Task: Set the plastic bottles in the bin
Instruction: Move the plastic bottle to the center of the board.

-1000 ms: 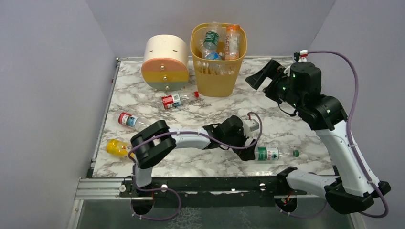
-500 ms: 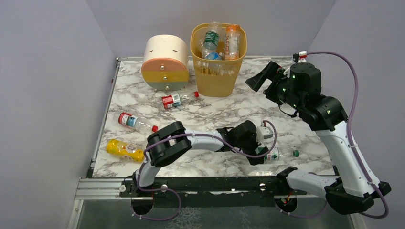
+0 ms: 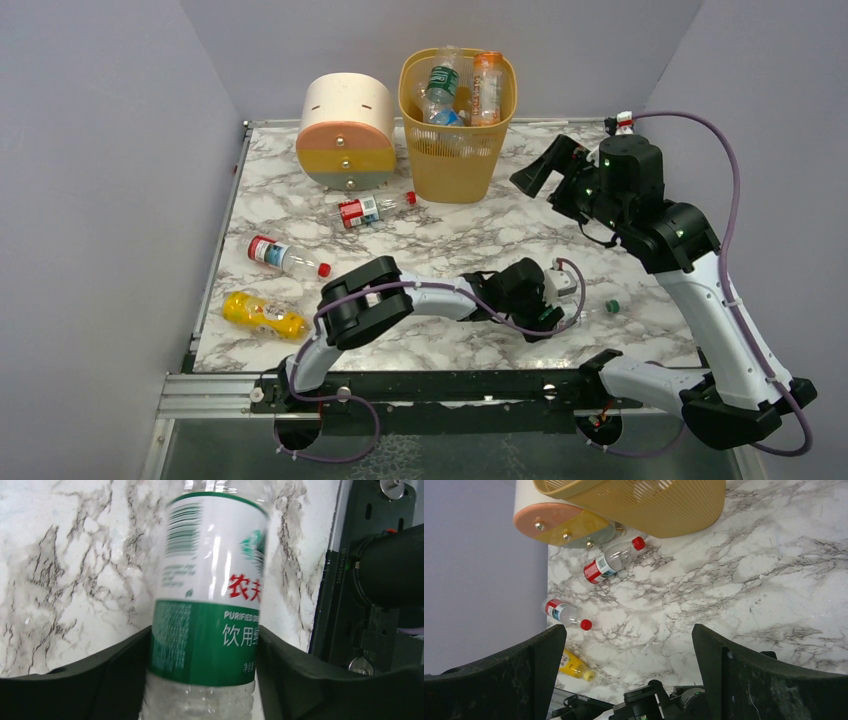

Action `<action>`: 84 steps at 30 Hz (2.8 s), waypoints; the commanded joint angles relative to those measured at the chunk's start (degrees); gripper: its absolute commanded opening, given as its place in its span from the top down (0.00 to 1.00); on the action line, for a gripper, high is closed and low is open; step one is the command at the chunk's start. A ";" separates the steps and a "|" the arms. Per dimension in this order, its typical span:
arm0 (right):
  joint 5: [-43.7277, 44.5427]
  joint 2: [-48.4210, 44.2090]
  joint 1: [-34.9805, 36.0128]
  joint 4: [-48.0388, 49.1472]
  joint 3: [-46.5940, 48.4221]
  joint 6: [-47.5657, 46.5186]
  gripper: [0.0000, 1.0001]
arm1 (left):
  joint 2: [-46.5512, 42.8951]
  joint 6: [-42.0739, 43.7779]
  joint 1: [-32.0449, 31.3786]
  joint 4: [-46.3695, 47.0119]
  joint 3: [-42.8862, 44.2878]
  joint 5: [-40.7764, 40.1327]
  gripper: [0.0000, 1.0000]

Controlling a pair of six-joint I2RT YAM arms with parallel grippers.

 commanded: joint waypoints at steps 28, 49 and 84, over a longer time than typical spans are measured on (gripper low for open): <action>-3.05 6.08 0.32 4.08 4.30 3.85 0.01 | -49.86 -15.96 -0.35 -14.66 -36.18 -21.83 0.32; -10.94 7.97 0.32 9.98 -5.55 4.84 0.01 | -59.85 -17.84 -0.29 -18.90 -36.95 -24.31 0.30; -16.57 -5.70 0.32 17.41 -36.33 -0.29 0.10 | -54.40 -16.97 10.04 -16.79 -30.85 -16.70 0.27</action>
